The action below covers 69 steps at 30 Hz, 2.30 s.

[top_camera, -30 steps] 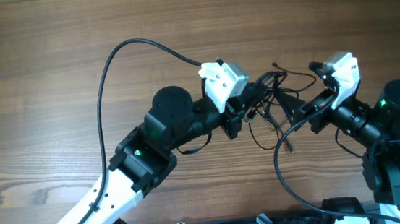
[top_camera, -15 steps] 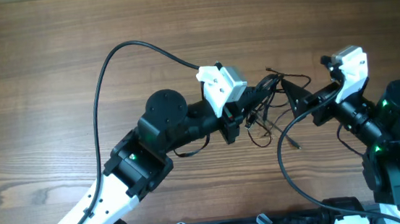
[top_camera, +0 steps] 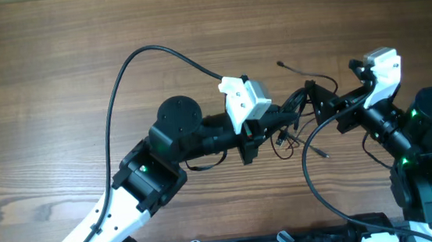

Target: Untangle cables

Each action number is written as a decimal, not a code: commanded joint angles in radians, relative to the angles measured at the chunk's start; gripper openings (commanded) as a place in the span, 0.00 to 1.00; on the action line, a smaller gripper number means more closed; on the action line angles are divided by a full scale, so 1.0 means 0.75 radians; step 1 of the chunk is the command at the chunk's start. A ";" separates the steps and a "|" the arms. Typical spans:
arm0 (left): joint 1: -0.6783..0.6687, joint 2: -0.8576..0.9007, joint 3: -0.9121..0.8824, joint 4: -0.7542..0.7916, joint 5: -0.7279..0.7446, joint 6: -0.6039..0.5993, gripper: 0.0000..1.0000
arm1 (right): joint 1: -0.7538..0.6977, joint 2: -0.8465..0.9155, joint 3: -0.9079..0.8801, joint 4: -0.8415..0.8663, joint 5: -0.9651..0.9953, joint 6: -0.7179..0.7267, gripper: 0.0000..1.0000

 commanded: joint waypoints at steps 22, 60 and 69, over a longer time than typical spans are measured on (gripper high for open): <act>-0.006 -0.238 0.005 -0.181 0.112 -0.002 0.04 | -0.023 0.018 0.014 -0.248 1.406 0.280 1.00; -0.006 -0.221 0.005 0.053 -1.229 -0.162 0.96 | -0.023 -0.035 0.014 -0.242 -0.070 -0.177 1.00; -0.007 0.095 0.005 -0.340 -1.330 -0.251 1.00 | -0.023 -0.017 0.014 -0.223 -0.055 -0.175 1.00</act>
